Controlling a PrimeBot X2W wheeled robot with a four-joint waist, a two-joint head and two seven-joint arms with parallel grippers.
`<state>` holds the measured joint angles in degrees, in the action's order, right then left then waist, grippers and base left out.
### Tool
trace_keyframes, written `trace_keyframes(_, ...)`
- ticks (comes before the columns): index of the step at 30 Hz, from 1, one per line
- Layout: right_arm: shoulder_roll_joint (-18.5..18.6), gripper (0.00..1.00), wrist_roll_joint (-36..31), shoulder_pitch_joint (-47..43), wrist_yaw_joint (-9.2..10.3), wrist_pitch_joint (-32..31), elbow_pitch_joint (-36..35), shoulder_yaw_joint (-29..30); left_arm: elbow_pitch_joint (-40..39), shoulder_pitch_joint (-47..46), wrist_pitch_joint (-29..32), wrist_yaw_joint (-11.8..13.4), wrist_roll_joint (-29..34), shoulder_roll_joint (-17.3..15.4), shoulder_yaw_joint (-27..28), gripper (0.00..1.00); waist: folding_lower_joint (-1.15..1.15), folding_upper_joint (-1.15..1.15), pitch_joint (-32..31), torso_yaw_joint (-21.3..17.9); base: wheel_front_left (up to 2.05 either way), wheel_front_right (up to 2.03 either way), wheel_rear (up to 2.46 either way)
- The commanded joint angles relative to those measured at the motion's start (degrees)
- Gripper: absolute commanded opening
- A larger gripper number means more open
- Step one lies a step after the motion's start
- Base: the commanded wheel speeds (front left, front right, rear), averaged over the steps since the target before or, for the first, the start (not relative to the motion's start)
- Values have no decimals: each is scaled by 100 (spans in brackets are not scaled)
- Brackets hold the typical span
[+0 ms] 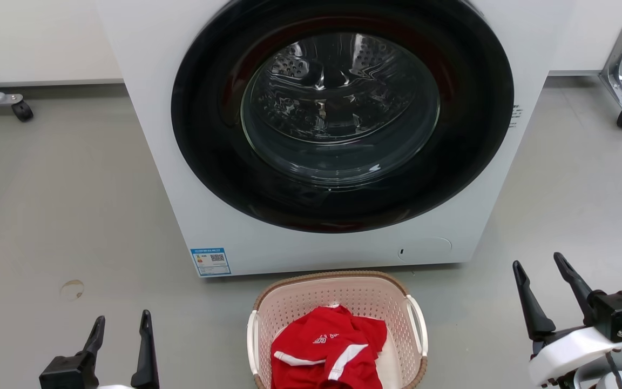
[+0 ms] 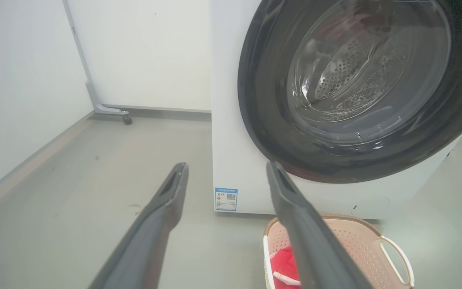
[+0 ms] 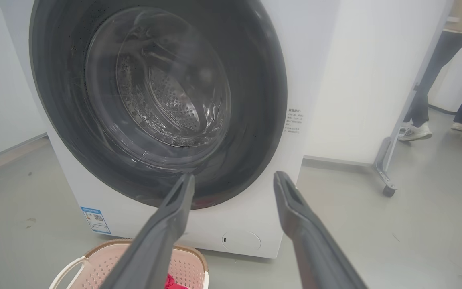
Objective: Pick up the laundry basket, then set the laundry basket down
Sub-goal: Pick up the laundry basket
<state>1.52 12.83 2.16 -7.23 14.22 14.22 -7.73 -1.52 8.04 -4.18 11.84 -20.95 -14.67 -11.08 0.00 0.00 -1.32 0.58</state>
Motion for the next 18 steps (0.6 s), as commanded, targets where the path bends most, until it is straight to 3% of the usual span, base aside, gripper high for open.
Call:
trace_keyframes(1,136,100,46,295,-25,78,9,-130,-102,-154,29,-10,-61,-74,157,100,0,0,57,9,0,0,0)
trace_keyframes(9,136,100,57,461,-25,78,150,-163,47,-300,-19,-101,-147,-11,79,100,0,0,495,30,0,0,0)
trace_keyframes(18,136,100,-5,835,-25,78,61,-83,434,-994,-127,-301,-238,150,-72,100,0,0,1722,144,0,0,0)
